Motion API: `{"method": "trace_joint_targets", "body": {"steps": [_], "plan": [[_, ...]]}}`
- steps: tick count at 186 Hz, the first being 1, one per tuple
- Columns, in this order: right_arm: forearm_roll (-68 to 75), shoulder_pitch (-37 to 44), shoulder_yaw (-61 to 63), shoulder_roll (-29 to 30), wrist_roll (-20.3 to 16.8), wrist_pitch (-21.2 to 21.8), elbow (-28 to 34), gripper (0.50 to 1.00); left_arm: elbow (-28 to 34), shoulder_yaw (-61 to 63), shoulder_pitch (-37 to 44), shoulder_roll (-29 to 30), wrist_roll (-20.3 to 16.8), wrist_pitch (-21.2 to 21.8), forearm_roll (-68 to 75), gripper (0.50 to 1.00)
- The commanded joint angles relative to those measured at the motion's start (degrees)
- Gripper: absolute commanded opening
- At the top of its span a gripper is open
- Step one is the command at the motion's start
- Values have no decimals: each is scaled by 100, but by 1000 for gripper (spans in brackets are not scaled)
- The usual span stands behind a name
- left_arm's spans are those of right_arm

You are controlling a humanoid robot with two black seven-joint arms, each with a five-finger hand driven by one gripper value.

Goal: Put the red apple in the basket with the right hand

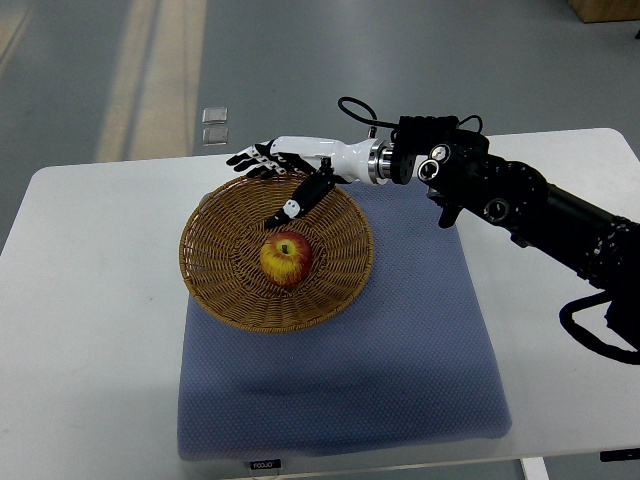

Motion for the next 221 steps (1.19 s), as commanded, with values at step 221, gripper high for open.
{"method": "trace_joint_targets", "body": {"steps": [221], "plan": [[5777, -1555, 457, -1044, -167, -1401, -802, 926, 1, 0, -1, 0, -3, 0, 0, 1000]]}}
